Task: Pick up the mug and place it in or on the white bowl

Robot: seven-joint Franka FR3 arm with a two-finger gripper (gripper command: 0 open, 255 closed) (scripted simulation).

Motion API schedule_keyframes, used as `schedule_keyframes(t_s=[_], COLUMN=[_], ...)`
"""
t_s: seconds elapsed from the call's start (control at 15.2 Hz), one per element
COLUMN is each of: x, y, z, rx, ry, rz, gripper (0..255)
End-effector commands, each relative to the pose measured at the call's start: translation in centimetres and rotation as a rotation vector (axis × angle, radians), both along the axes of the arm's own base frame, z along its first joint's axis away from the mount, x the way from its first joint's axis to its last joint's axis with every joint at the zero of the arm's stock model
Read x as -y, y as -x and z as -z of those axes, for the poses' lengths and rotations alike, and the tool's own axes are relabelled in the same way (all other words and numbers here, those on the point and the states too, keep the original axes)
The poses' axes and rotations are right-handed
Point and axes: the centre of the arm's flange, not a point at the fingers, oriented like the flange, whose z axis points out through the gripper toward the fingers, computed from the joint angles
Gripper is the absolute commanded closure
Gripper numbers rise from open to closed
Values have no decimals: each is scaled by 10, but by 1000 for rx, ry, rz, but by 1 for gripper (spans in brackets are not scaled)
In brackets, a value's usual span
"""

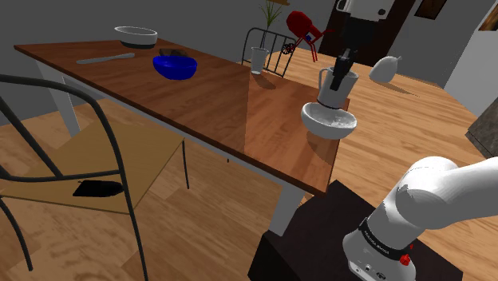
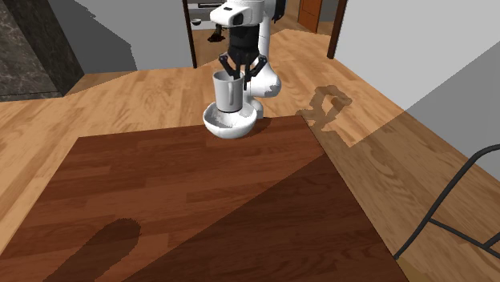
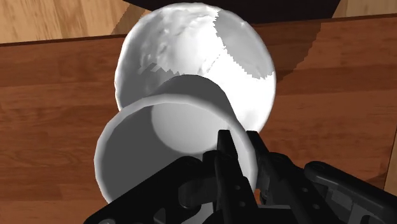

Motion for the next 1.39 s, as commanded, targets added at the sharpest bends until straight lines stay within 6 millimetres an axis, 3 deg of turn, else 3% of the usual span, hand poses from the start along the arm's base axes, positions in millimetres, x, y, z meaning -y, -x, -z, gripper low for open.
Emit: schedule_keyframes(t_s=[0.0, 0.26, 0.73, 0.79, 1.12, 1.32], x=[1, 1, 1, 1, 1, -2], y=[0, 0, 0, 0, 0, 1], z=[10, 29, 29, 29, 29, -11], rx=[1, 1, 1, 1, 1, 1], ry=[0, 0, 0, 0, 0, 0], rz=[0, 0, 0, 0, 0, 0], gripper=[255, 255, 255, 0, 0, 0])
